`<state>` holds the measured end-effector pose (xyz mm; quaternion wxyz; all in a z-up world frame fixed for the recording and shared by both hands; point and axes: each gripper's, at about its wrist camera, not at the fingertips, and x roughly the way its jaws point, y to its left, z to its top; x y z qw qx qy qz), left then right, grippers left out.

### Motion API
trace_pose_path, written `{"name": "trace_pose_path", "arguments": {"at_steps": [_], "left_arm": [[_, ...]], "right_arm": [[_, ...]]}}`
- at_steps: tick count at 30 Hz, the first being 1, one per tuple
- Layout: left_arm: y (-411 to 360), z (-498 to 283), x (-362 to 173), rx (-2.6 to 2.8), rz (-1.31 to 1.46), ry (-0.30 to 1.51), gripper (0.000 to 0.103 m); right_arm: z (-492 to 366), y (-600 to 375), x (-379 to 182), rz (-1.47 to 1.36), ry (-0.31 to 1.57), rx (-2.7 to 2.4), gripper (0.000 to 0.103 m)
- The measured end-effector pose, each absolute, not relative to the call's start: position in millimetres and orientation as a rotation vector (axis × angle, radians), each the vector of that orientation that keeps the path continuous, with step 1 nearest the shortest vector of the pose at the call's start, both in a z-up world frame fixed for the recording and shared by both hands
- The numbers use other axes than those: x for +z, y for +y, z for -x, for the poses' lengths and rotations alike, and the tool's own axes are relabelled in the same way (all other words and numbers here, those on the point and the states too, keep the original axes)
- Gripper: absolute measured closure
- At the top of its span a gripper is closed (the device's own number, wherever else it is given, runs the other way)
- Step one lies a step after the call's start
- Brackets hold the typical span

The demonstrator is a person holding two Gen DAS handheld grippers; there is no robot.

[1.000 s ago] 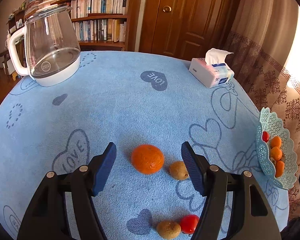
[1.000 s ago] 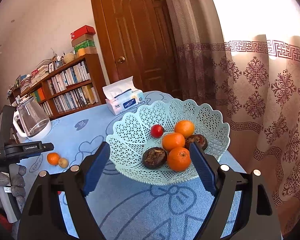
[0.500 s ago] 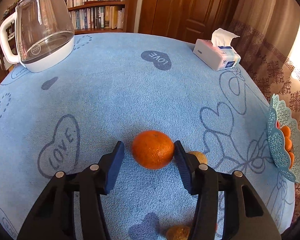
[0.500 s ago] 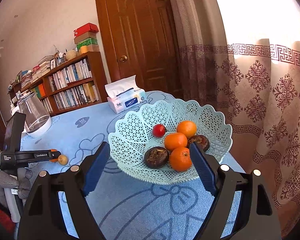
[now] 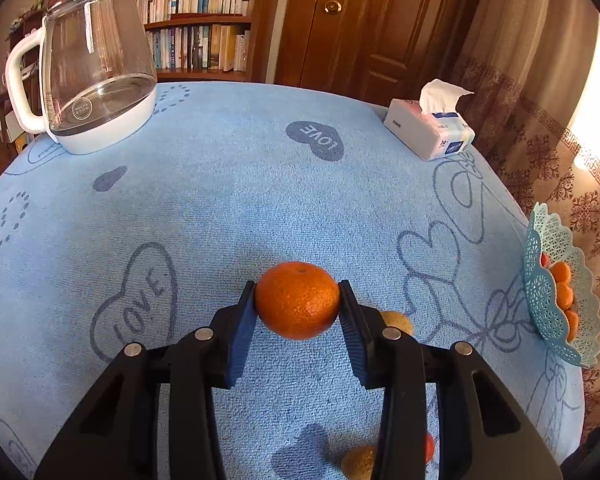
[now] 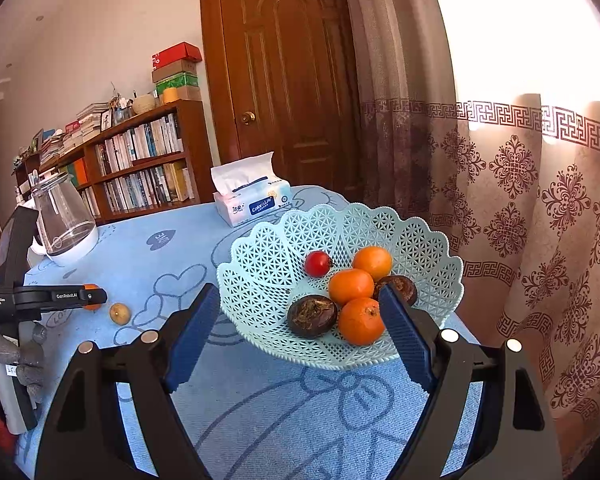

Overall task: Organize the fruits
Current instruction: 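Move the left tool back to the table and grasp a mandarin, then grasp another red tomato with the right tool while the left tool holds the mandarin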

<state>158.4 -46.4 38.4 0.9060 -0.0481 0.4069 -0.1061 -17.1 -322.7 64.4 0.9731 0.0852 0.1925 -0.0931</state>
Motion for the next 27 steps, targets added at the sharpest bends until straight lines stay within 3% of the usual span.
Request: {"name": "trace_pose_path", "arguments": {"at_steps": [10, 24, 27], "left_arm": [[-17, -144, 80, -0.158, 0.157, 0.71, 0.062], [8, -138, 93, -0.108, 0.197, 0.665, 0.062], [8, -138, 92, -0.108, 0.201, 0.669, 0.062]], "right_arm": [[18, -272, 71, 0.028, 0.374, -0.128, 0.02], [-27, -189, 43, -0.017, 0.69, 0.327, 0.021], [-34, -175, 36, -0.003, 0.732, 0.384, 0.028]]}}
